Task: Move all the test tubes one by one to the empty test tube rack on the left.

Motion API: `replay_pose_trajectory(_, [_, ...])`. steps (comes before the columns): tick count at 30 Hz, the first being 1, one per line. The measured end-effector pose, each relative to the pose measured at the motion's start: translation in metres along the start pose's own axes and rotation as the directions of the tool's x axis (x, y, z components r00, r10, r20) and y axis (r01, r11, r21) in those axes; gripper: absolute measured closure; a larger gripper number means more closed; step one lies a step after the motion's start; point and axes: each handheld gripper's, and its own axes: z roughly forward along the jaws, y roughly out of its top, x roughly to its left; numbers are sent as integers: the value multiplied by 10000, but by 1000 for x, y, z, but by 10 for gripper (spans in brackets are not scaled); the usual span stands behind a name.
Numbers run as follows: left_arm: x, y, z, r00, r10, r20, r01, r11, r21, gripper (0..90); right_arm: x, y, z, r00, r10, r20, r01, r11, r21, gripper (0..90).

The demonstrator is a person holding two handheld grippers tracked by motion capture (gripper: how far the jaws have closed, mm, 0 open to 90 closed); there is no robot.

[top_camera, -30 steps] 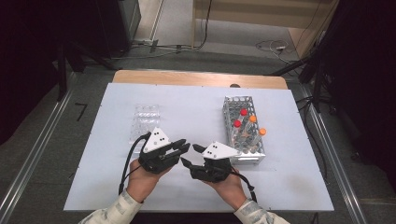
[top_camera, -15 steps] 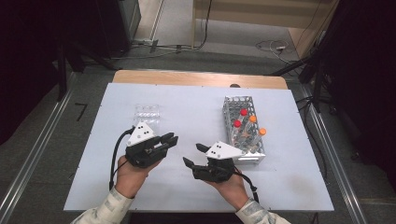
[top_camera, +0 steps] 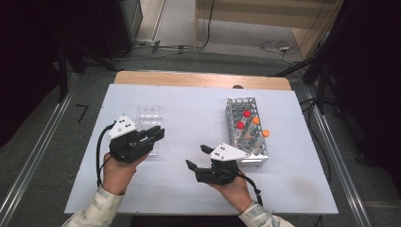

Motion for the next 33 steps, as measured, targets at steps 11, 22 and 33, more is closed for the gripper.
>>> replay_pose_trajectory(11, [14, 2, -8, 9988, -255, -427, 244, 9994, -262, 770, 0, -1, 0, 10000, 13, 28, -13, 10000, 40, 296])
replay_pose_trajectory(22, [25, 2, -14, 9896, -31, -1439, -11, 9996, -286, 769, 1, -1, 1, 10000, 2, 28, -3, 10000, 65, 298])
replay_pose_trajectory(33, [26, -1, -10, 9847, 156, -1738, -181, 9998, -128, 769, 0, -1, 1, 10000, 42, 33, -42, 10000, 31, 301])
